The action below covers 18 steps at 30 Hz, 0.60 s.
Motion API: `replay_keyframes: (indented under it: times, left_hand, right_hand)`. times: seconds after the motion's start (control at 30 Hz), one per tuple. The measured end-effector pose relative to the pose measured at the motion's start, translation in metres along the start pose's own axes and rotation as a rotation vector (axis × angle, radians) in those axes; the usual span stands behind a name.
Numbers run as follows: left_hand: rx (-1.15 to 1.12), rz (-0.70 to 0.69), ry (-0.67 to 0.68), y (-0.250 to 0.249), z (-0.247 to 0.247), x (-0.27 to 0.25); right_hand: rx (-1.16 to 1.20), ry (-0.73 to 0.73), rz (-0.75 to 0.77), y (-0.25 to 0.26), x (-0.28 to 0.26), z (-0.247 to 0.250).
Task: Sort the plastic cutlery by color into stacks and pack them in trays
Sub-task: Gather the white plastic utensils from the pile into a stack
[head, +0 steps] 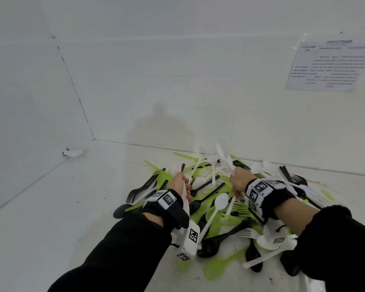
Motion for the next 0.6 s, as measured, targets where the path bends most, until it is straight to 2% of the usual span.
replay_keyframes:
  times: [0.1,0.17,0.23,0.3,0.43,0.53,0.6]
  left_hand:
    - [-0.001,0.017,0.013,0.005,-0.005,-0.005]
    - [-0.001,0.017,0.012,0.005,-0.004,-0.009]
    - [0.009,0.006,0.01,0.002,0.0,-0.013]
    - [0.008,-0.005,0.005,0.0,0.007,-0.017]
    - [-0.018,0.02,0.02,0.006,0.022,-0.027]
    - [-0.017,0.028,0.029,0.012,0.028,-0.033]
    - [-0.003,0.022,0.034,0.015,0.028,-0.034]
  right_hand:
    - [0.007,0.138,0.021,0.013,-0.008,-0.04]
    - [0.1,0.18,-0.053,0.018,-0.012,-0.061]
    - [0.126,0.127,-0.128,0.017,-0.015,-0.072]
    - [0.03,0.101,-0.143,0.023,-0.017,-0.078]
    - [0.115,0.043,-0.175,0.023,-0.02,-0.078]
    - [0.194,0.001,-0.149,0.021,-0.022,-0.067]
    - [0.366,-0.096,-0.08,0.02,-0.027,-0.052]
Point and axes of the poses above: each hand's wrist, its own x-axis towards the middle knuckle, its own z-axis out of the back of the hand, y = z × x, the point moved 10 cm from there along x, towards the middle knuckle, and after that the axes turned 9 degrees about y, right-handed, at the moved point
